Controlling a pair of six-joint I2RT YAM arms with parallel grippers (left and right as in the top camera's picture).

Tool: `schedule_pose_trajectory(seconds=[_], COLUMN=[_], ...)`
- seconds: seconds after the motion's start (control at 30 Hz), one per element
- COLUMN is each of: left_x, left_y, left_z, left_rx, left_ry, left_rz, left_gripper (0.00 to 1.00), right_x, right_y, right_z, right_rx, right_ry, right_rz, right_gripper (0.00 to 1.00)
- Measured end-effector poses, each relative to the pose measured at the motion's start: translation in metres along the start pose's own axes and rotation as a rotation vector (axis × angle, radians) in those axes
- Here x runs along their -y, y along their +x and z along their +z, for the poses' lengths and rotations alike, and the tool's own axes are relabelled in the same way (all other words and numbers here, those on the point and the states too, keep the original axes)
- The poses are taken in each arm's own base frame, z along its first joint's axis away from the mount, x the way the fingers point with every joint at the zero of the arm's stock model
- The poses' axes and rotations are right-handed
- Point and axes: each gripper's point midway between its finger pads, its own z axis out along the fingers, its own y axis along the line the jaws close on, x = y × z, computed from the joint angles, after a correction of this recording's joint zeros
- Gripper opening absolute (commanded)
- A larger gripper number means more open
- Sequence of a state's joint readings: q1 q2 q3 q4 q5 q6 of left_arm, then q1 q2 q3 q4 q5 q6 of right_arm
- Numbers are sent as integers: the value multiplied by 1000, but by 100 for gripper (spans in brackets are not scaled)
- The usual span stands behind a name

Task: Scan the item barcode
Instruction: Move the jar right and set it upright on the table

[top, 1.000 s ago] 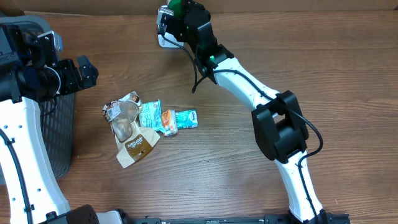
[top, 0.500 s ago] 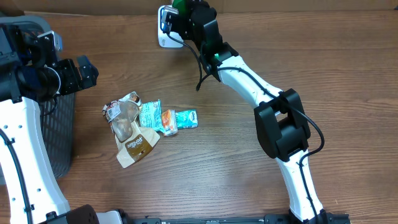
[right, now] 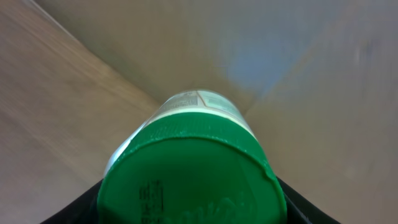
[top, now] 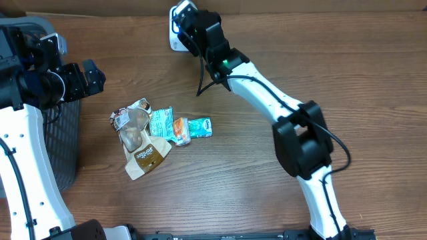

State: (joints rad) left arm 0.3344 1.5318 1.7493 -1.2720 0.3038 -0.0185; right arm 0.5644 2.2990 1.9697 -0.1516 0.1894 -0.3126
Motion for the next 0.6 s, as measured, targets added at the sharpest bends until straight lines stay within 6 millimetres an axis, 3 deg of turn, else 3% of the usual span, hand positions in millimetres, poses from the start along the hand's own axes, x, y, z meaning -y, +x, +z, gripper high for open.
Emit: schedule_pose_trajectory(seconds=[0.1,0.2,0.33,0.47,0.6], left_x=[0,0,0,0,0], left_y=[0,0,0,0,0], left_z=[0,0,0,0,0], left_rx=[0,0,1,0,0], left_ry=[-1,-1,-1,-1,0], left_rz=[0,0,0,0,0], left_gripper=[100,100,99,100,99], right_x=[7,24,55,91,121], right_y=[-6,-23,-25,10,72], right_z=[-35,-93,-172,-221,-233], right_rx=[-86,-158,-268,-427,-622], right_ry=[-24,-29,7,102,212], right_rz=[175,319,483,631,736], right_gripper=[48,44,44,38,38])
